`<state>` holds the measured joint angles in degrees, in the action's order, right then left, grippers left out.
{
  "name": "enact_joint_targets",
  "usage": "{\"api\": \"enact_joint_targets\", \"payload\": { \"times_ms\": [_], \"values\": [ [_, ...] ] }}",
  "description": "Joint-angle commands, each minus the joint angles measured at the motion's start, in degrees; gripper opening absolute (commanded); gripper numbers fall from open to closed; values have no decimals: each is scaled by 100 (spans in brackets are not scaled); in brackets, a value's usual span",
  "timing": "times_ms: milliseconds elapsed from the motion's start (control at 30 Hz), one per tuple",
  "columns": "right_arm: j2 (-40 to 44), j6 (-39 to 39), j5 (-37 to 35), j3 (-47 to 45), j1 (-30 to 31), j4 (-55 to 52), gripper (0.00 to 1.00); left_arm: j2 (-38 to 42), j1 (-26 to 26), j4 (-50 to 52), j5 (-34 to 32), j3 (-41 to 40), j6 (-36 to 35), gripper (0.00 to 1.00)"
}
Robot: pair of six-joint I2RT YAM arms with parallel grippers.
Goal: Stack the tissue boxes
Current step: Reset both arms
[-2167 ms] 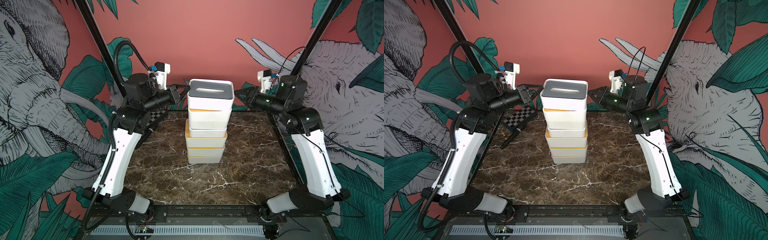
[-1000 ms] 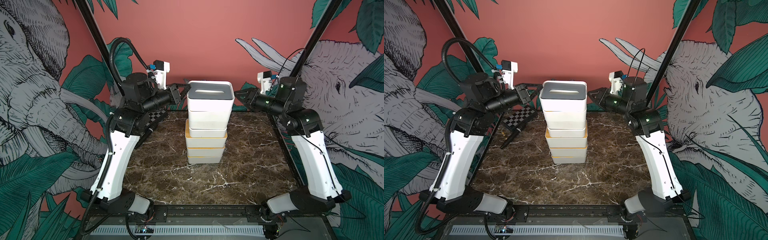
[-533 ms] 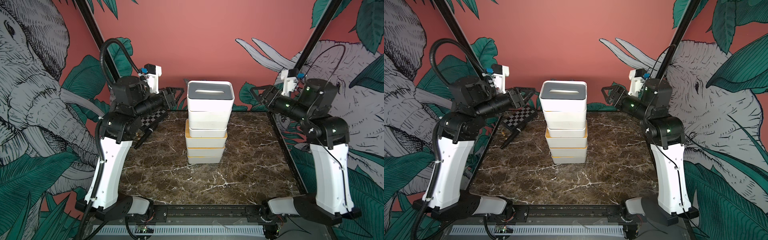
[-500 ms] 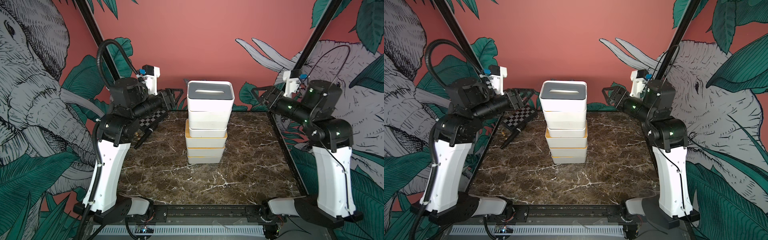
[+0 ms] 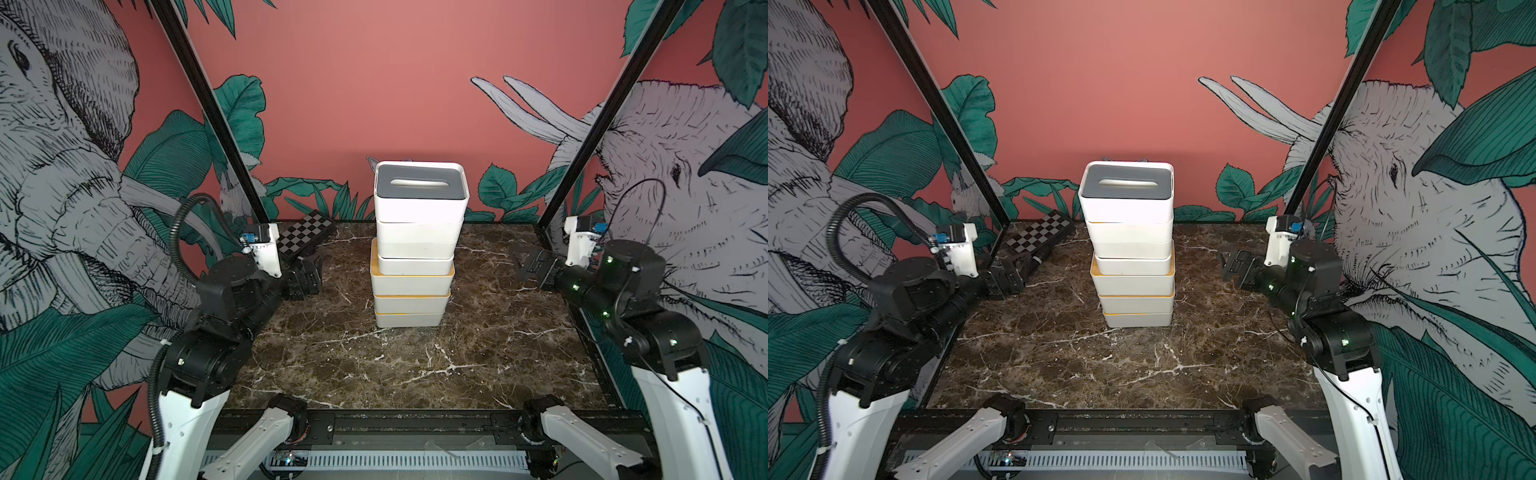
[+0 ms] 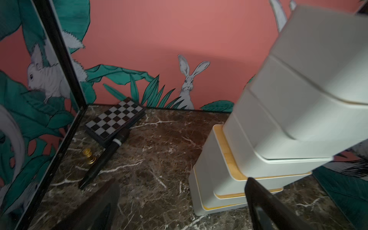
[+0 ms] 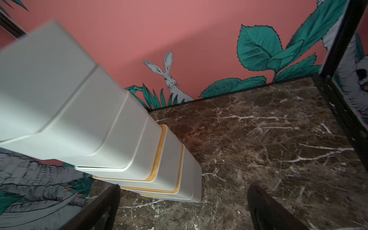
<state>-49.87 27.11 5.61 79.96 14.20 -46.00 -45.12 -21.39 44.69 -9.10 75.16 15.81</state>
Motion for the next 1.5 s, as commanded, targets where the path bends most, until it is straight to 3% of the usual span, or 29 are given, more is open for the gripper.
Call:
{"api": "enact_joint_targets", "payload": {
  "times_ms": [0, 167, 300, 400, 567, 733, 933, 1000, 1167, 1233, 1400, 1467],
  "values": [
    [610, -483, -1230, -1173, -22, 1233, 99, 203, 23, -610, -967, -1046, -76, 99],
    [1014, -1171, -2165, -2979, -73, 2639, 99, 178, 21, -2564, -1675, -3216, 127, 100],
    [604, -1489, -2336, -3754, -230, 3281, 99, -235, 21, -4509, -2877, -4468, -21, 100],
    [497, -1625, -2270, -4441, -450, 4165, 99, -932, 125, -4960, -3586, -4662, -243, 100],
    [341, -1625, -2259, -5404, -921, 5314, 99, -1687, 291, -5805, -3869, -4822, -601, 99],
    [-230, -1726, -2086, -5771, -1366, 5921, 99, -2296, 522, -6540, -3674, -4800, -1531, 100],
    [-1023, -1836, -2288, -6343, -1471, 7322, 99, -3259, 669, -8384, -3753, -5270, -2048, 100],
    [-1458, -2041, -2305, -6505, -1470, 7998, 99, -3349, 661, -8540, -3410, -5227, -2167, 100],
    [-2293, -2152, -2068, -6522, -1473, 9389, 99, -4272, 749, -10581, -3213, -5508, -2573, 100],
    [-2852, -2150, -1923, -6520, -1476, 10007, 99, -4071, 739, -9590, -2827, -5266, -2407, 100],
    [-3900, -2343, -1379, -6551, -1464, 11280, 99, -4004, 870, -10105, -2184, -5582, -2459, 100],
    [-3677, -2353, -1348, -6401, -1466, 10662, 99, -4068, 923, -10439, -1986, -5710, -2471, 100]
  ]
}}
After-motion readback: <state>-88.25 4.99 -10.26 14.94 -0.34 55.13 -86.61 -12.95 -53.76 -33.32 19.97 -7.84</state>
